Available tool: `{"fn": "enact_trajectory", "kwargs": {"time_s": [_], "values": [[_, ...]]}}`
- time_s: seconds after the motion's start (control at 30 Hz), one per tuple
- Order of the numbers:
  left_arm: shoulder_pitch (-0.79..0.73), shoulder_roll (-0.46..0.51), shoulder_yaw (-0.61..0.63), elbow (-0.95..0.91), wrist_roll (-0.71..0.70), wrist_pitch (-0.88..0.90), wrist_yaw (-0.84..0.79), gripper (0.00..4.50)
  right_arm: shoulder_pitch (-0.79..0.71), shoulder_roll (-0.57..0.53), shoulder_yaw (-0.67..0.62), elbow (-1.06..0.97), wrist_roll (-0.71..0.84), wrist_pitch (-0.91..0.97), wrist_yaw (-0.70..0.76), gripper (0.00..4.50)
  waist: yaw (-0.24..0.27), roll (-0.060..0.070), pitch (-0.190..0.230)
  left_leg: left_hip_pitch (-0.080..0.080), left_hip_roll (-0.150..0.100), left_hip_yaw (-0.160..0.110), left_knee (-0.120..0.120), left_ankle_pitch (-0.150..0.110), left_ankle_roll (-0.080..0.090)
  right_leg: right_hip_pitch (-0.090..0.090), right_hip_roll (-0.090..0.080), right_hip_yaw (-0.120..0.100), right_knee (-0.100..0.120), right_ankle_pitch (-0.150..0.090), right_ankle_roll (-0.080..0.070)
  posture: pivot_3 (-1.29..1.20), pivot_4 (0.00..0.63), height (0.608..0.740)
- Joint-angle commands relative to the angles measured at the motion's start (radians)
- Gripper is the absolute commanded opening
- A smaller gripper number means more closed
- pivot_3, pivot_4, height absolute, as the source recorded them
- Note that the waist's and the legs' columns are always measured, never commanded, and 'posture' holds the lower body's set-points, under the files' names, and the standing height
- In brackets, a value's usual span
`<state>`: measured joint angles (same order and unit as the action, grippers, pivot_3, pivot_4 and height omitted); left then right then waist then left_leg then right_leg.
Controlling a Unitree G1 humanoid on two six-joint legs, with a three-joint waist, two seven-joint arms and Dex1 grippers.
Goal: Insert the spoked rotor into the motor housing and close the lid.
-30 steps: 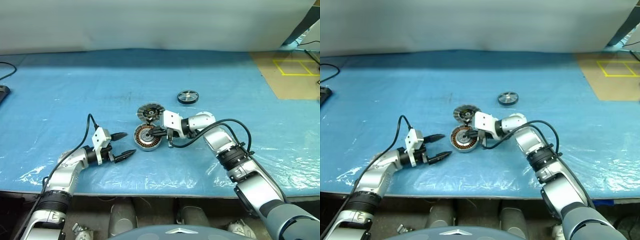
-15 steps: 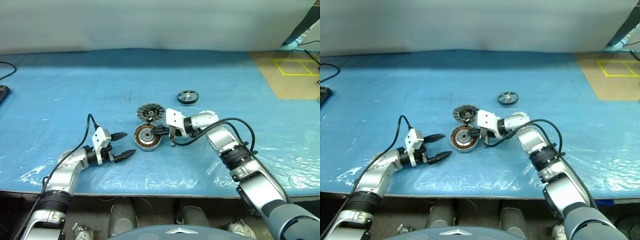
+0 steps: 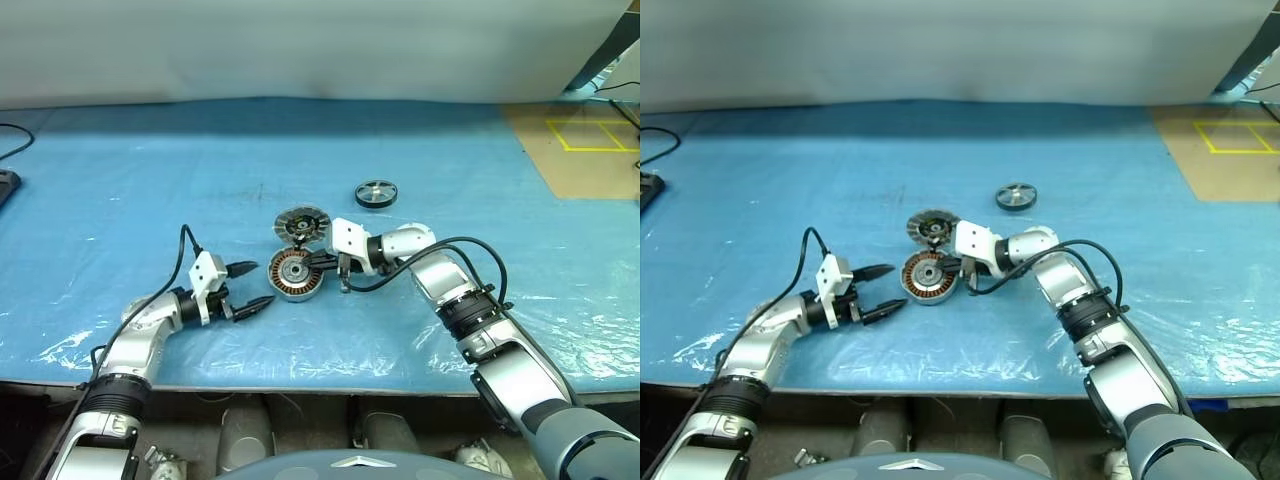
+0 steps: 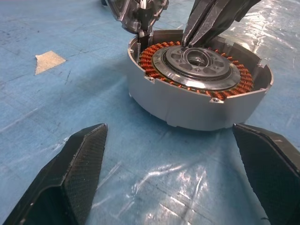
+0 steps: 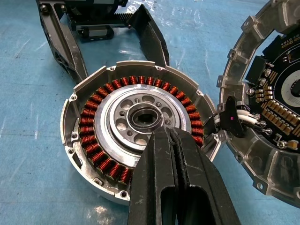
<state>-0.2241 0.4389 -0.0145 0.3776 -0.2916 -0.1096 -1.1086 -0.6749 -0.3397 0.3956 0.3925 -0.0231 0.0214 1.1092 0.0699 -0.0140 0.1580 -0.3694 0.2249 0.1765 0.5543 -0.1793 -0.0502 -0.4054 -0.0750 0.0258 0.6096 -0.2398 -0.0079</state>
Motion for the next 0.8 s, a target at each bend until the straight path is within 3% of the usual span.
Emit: {"fn": "enact_trajectory", "kwargs": {"time_s": [0.03, 0.27, 0.8], "values": [[-0.020, -0.022, -0.039, 0.032, 0.024, 0.000, -0.009, 4.50, -0.008, 0.007, 0.002, 0.000, -0.005, -0.008, 0.004, 0.02, 0.001, 0.000, 0.000, 0.000, 0.000, 0.000, 0.000, 0.000, 0.000, 0.000, 0.000, 0.000, 0.000, 0.000, 0.000, 0.00, 0.150, 0.740], [-0.056, -0.061, -0.063, 0.033, 0.035, 0.014, -0.017, 4.50, 0.000, 0.021, -0.005, -0.044, 0.016, 0.020, 0.020, 0.02, 0.007, 0.001, 0.000, 0.000, -0.001, 0.000, 0.001, 0.000, 0.000, 0.001, -0.001, 0.000, 0.000, 0.000, 0.000, 0.00, 0.150, 0.740], [-0.039, -0.049, -0.056, -0.002, 0.034, 0.039, -0.014, 4.50, 0.029, 0.040, -0.015, -0.170, 0.071, 0.101, 0.067, 0.02, 0.002, 0.001, 0.000, -0.001, 0.000, 0.000, 0.001, 0.000, 0.000, 0.000, -0.001, 0.000, 0.000, 0.000, 0.000, 0.00, 0.150, 0.740]]}}
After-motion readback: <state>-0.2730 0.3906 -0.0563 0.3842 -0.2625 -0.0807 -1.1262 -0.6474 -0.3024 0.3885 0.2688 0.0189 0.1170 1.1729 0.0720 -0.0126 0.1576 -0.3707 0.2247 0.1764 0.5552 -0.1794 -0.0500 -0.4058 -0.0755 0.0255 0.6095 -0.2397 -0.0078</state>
